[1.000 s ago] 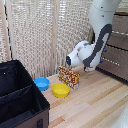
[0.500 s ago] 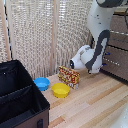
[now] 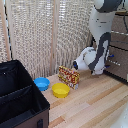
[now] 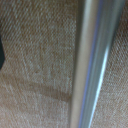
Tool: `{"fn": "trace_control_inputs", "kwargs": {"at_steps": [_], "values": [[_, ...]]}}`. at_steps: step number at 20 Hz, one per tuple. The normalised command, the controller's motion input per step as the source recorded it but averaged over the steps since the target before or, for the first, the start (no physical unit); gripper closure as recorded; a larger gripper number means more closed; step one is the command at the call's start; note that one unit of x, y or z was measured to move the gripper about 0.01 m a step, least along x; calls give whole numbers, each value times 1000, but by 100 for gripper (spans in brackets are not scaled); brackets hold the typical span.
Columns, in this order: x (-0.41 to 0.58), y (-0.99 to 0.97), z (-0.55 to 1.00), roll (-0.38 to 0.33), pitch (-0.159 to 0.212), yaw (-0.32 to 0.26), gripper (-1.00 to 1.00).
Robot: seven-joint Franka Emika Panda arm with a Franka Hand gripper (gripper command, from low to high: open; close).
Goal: Move your gripper towards the bottom drawer handle. Grasp the handle gently with your gripper. Apply gentle outward force to slide the bottom drawer open.
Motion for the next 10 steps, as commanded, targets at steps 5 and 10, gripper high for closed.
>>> {"fn": "trace_control_inputs", "kwargs": {"at_steps": [5,10], "values": [[65,0,38,-21,32,20,100],[66,93,48,-9,15,109,100]]}}
